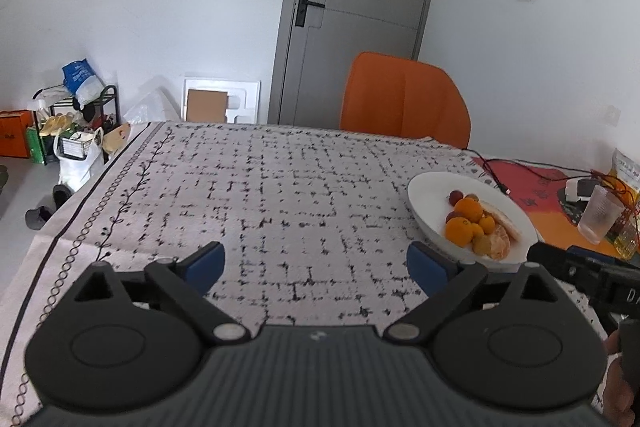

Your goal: Organize fruits

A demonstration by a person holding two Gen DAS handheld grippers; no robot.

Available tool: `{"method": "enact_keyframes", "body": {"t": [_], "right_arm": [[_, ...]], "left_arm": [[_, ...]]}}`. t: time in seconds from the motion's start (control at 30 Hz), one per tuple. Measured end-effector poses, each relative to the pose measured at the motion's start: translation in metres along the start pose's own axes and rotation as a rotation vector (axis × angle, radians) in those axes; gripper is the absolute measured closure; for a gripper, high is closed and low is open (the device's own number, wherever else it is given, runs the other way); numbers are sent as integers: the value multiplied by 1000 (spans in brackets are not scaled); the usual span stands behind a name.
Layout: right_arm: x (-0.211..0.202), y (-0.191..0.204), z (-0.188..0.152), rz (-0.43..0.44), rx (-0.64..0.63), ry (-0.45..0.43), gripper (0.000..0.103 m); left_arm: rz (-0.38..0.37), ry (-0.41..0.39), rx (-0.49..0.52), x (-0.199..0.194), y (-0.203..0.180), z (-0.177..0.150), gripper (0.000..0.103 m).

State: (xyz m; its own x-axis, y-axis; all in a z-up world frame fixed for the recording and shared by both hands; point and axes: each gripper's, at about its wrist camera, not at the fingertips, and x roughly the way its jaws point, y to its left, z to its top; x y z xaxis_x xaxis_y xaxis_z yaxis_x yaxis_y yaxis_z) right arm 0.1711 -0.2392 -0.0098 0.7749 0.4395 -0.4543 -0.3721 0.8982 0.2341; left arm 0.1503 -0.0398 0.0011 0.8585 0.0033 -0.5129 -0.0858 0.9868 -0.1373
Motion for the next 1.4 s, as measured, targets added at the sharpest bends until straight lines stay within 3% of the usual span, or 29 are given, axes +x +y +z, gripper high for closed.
{"method": "enact_keyframes", "body": {"t": [0.3,0.7,1.4], "right_arm": [[-3,8,0,20,37,51,0],[-13,38,-9,-21,-40,56,0],[-13,52,-21,-12,-59,80,0]], "left_arm": [[21,-9,23,-20,10,-6,6],[71,-2,1,-35,34,-19,1],[81,31,22,-36,43,-29,0]]}}
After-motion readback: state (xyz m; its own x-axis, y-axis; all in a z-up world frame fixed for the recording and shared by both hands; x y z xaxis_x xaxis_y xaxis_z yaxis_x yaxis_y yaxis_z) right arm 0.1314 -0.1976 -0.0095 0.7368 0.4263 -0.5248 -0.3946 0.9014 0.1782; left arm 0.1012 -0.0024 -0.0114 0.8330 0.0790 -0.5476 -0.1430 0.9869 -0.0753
